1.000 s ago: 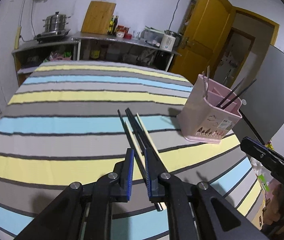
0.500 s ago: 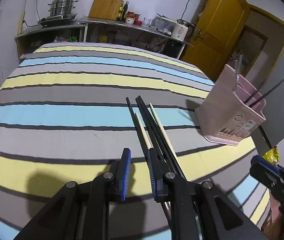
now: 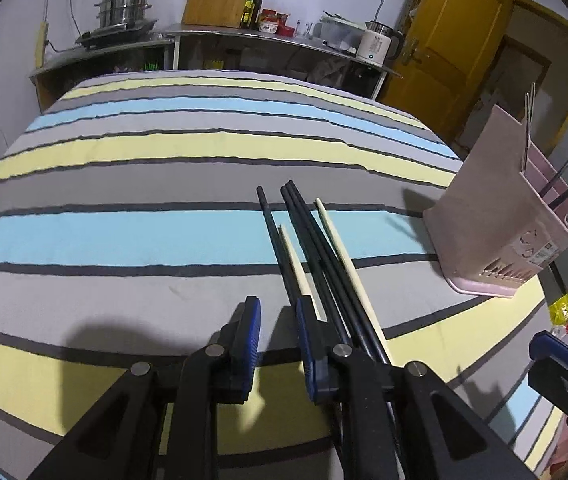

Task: Organize utensils
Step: 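Move both open grippers back to the chopsticks left on the cloth, then close the right gripper on a black chopstick while the left gripper grasps another black chopstick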

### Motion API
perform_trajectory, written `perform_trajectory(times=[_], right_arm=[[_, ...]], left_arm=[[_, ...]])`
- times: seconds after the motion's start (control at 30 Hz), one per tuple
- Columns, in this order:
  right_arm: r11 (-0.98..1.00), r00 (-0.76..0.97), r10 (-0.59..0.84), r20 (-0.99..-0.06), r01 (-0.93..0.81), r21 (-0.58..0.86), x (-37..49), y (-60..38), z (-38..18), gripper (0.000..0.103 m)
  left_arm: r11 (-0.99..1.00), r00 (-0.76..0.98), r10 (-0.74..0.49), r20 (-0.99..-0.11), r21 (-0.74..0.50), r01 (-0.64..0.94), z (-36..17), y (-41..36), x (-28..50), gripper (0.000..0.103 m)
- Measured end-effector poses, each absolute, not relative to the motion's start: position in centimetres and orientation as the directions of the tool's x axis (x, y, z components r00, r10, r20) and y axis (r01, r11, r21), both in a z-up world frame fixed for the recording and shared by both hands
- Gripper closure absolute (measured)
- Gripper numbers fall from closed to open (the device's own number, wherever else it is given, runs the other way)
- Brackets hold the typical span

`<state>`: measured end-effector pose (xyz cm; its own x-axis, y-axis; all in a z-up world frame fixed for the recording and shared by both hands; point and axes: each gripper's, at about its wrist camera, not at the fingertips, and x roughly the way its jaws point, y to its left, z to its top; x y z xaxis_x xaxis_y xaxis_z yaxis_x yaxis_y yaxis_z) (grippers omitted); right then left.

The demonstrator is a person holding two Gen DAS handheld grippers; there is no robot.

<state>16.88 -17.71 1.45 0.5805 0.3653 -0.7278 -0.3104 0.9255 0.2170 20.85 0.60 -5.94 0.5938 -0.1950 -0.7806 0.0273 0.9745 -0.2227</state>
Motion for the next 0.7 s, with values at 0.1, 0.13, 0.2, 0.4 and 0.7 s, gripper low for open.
perform_trajectory(times=[0.1, 0.13, 0.2, 0.4, 0.7], right_arm=[[0.926, 0.579, 0.365, -0.729, -0.307, 0.220, 17.1, -17.8, 1.3, 0.075], [0.926, 0.579, 0.365, -0.729, -0.306, 0.221, 17.0, -17.8, 1.3, 0.075], [0.926, 0.578, 0.366, -0.730, -0.304, 0.224, 17.0, -17.9, 1.2, 0.075], [0.927, 0.578, 0.365, -0.730, -0.301, 0.225, 16.9, -18.0, 1.0, 0.075], [0.926, 0.577, 0.366, -0.730, -0.302, 0.226, 17.0, -18.2, 1.0, 0.075]], left_arm=[[0.980, 0.599, -0.173, -0.782, -0.198, 0.024, -5.9, 0.3, 21.0, 0.081], [0.981, 0.600, -0.169, -0.782, -0.195, 0.023, -5.9, 0.3, 21.0, 0.080], [0.980, 0.597, -0.173, -0.783, -0.197, 0.025, -5.9, 0.3, 21.1, 0.075], [0.985, 0.605, -0.153, -0.782, -0.169, 0.030, -5.9, -0.1, 21.0, 0.073], [0.989, 0.617, -0.138, -0.775, -0.145, 0.040, -6.0, 1.1, 19.6, 0.075]])
